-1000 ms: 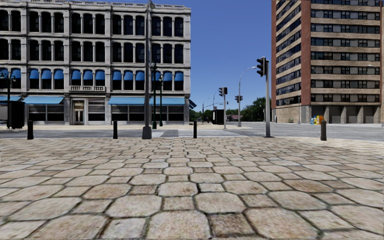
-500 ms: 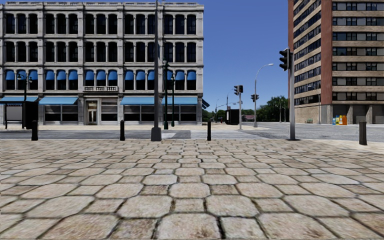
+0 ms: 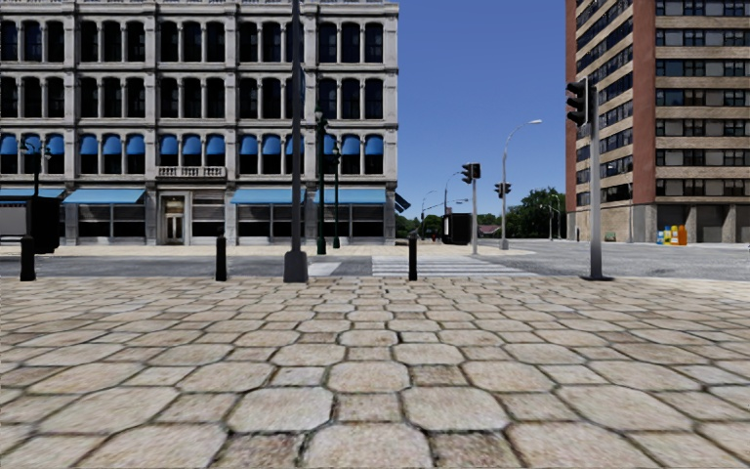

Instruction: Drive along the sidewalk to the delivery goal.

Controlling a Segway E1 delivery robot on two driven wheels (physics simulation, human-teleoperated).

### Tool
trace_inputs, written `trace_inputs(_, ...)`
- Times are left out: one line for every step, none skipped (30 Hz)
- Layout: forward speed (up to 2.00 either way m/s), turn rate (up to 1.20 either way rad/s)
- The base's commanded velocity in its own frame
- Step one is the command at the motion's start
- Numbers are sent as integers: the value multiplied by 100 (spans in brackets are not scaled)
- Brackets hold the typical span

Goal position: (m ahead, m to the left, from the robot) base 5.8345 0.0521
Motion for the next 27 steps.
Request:
trace_inputs(200, 0)
trace_inputs(200, 0)
trace_inputs(200, 0)
trace_inputs(200, 0)
trace_inputs(200, 0)
trace_inputs(200, 0)
trace_inputs(200, 0)
trace_inputs(200, 0)
trace_inputs(200, 0)
trace_inputs(200, 0)
trace_inputs(200, 0)
trace_inputs(200, 0)
trace_inputs(200, 0)
trace_inputs(200, 0)
trace_inputs(200, 0)
trace_inputs(200, 0)
trace_inputs(200, 0)
trace_inputs(200, 0)
trace_inputs(200, 0)
trace_inputs(200, 0)
trace_inputs(200, 0)
trace_inputs(200, 0)
trace_inputs(200, 0)
trace_inputs(200, 0)
trace_inputs(200, 0)
trace_inputs(200, 0)
trace_inputs(200, 0)
